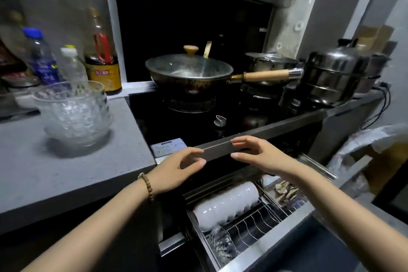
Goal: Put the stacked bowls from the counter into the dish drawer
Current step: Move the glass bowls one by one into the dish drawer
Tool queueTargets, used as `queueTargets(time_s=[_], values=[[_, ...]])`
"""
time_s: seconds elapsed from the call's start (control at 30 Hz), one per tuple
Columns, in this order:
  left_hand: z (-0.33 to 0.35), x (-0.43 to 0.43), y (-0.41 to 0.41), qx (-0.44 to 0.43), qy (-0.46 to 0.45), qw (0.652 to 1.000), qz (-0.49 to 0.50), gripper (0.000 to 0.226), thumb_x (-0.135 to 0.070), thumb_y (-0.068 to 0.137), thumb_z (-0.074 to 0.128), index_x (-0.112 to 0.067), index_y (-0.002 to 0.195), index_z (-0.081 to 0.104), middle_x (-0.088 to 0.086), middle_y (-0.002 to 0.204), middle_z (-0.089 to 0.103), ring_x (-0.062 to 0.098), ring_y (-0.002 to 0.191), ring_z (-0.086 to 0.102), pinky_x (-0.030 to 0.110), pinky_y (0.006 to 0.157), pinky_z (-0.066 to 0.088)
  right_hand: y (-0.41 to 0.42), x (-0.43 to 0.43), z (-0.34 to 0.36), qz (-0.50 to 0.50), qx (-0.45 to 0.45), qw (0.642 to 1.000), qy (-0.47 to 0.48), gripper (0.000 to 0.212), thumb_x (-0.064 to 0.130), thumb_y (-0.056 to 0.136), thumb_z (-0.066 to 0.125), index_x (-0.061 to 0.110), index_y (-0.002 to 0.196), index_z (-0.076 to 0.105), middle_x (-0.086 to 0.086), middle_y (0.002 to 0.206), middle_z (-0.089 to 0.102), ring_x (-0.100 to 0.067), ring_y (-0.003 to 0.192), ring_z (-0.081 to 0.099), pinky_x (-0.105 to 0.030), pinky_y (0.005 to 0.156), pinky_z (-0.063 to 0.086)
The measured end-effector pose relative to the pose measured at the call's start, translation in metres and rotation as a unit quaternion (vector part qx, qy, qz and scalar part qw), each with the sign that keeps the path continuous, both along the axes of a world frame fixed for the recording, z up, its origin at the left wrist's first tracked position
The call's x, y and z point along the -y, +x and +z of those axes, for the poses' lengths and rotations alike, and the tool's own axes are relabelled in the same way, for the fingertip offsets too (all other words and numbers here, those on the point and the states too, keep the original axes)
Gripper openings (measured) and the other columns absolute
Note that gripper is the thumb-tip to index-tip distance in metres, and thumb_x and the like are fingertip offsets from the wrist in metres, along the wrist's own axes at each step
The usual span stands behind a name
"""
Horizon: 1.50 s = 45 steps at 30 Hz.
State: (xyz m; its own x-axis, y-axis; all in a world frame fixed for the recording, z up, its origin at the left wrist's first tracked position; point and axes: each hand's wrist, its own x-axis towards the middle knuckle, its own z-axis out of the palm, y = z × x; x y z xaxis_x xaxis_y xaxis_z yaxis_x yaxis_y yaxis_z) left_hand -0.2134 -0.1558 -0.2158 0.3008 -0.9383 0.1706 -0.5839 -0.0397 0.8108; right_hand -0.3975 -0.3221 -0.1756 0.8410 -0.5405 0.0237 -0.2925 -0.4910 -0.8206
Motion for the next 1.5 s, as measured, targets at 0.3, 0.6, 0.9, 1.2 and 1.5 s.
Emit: queueTargets(time_s=[0.3,0.6,0.9,1.2,1.5], values=[[0.115,-0.082,0.050,0.053,-0.099,0.991,0.076,0.043,-0.041,0.084,0.055,-0.027,0.125,0.052,-0.008,0.119,0.061,0.002,0.110,0.057,0.026,0.097,0.046,0.075,-0.062,0.078,0.084,0.122,0.988,-0.054,0.043,0.030,0.080,0.073,0.040,0.118,0.054,0.006,0.135,0.055,-0.009,0.121,0.055,-0.037,0.107,0.043],[0.127,-0.148,0.125,0.087,-0.153,0.956,0.234,0.040,-0.044,0.081,0.061,-0.038,0.120,0.051,-0.028,0.118,0.053,-0.008,0.110,0.048,0.016,0.092,0.037,0.170,-0.113,0.096,0.142,0.159,0.977,-0.030,0.057,0.028,0.082,0.072,0.025,0.134,0.049,0.007,0.141,0.049,-0.010,0.126,0.050,-0.023,0.099,0.044],[0.094,-0.162,0.182,0.015,-0.117,0.937,0.328,0.081,-0.067,0.061,0.060,-0.033,0.132,0.038,-0.012,0.137,0.041,0.003,0.120,0.037,0.026,0.098,0.033,0.247,-0.141,0.083,0.173,0.150,0.973,-0.031,0.055,0.032,0.078,0.075,0.025,0.128,0.054,0.007,0.139,0.050,-0.013,0.132,0.041,-0.026,0.105,0.032],[0.076,-0.155,0.201,-0.037,-0.092,0.945,0.313,0.093,-0.065,0.061,0.063,-0.031,0.140,0.027,-0.002,0.148,0.035,0.014,0.132,0.034,0.036,0.104,0.033,0.279,-0.139,0.072,0.184,0.126,0.970,-0.100,0.030,0.037,0.073,0.077,0.022,0.098,0.070,0.006,0.141,0.047,-0.005,0.135,0.036,-0.026,0.109,0.026],[0.074,-0.149,0.198,-0.050,-0.102,0.943,0.311,0.089,-0.066,0.062,0.058,-0.029,0.139,0.030,-0.002,0.148,0.035,0.005,0.125,0.030,0.031,0.102,0.028,0.282,-0.144,0.069,0.166,0.146,0.966,-0.133,0.028,0.039,0.075,0.074,0.012,0.082,0.069,0.004,0.097,0.069,-0.009,0.098,0.061,-0.027,0.093,0.046]])
